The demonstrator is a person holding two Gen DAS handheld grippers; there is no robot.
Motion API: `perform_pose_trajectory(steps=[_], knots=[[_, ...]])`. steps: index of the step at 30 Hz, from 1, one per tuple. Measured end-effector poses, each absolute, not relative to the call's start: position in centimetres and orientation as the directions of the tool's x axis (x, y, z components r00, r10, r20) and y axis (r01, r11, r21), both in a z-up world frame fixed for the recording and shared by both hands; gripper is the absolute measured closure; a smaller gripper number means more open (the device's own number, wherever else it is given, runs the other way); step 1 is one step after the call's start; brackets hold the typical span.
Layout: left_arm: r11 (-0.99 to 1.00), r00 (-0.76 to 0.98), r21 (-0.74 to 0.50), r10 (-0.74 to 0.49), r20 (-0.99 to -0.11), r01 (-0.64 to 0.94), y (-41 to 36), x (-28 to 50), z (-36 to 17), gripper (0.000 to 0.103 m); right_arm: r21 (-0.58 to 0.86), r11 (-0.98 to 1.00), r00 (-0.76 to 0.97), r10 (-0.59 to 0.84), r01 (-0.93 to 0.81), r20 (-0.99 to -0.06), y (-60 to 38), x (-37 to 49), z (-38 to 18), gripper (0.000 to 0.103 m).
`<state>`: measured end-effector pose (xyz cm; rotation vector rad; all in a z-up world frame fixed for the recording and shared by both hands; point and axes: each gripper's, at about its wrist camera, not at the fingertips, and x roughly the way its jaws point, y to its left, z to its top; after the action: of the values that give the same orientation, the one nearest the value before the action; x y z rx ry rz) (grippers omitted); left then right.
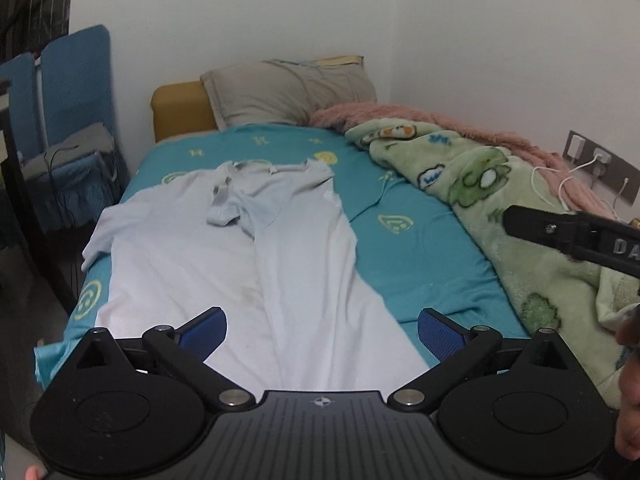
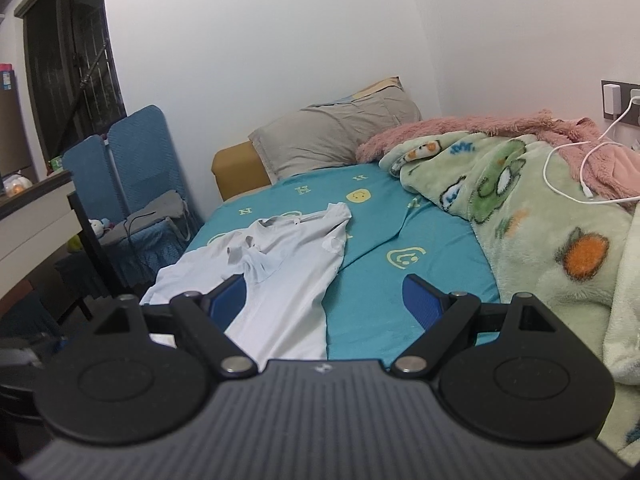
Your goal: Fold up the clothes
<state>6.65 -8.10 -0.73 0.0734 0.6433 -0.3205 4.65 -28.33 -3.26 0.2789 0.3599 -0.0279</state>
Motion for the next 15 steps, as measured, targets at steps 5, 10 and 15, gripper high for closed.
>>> perform_pose_trajectory(steps=[5, 10, 15], knots=[[0.969, 0.769, -0.062, -0.229, -0.597, 0.240, -3.7, 7.1, -0.3, 0.000, 0.185, 0.982, 0.924, 0.102, -0.034, -0.370, -26.6, 6.4, -2.5, 0.017], [0.976, 0.765, -0.143, -0.216, -0.607, 0.162, -0.3, 7.3, 0.3, 0.000, 0.098, 0.976, 0.897, 0.215, -0.192, -0.387, -22.9, 11.2, -0.4, 0.017], [0.984, 0.783, -0.137, -0.172, -0.597, 0.112, 2.4, 8.1, 0.8, 0.001, -0.014, 0.919, 0.830, 0.350, -0.394, -0.434, -16.3, 18.8, 0.3, 0.017]])
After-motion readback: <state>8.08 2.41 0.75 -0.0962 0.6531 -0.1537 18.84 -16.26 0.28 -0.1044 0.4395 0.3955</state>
